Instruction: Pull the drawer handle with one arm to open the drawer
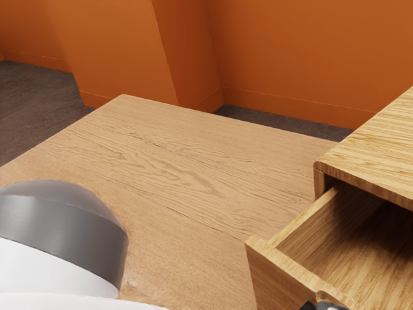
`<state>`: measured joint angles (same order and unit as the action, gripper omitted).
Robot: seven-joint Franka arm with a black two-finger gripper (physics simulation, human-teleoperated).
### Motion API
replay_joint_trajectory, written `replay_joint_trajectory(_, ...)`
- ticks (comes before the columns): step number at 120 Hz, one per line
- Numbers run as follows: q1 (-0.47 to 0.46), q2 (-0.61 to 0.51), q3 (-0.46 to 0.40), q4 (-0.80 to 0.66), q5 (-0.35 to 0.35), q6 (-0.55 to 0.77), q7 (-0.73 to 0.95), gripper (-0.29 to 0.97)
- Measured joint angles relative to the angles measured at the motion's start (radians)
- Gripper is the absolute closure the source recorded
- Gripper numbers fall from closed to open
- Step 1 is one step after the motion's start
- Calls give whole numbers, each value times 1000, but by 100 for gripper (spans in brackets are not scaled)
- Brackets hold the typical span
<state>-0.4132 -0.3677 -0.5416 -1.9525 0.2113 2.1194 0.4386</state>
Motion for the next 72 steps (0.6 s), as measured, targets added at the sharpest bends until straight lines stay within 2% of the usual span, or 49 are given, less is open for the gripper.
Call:
replay_joint_trajectory(27, -32, -38, -2, -30, -34, 0, -3, 28)
replay_joint_trajectory(56, -20, -45, 7, -21, -48, -4, -4, 25)
replay_joint_trajectory(63, -23, -62, 66, 80, -65, -80, -20, 19)
replay_joint_trajectory(72, -32, -85, 155, 264, -82, -276, -84, 14)
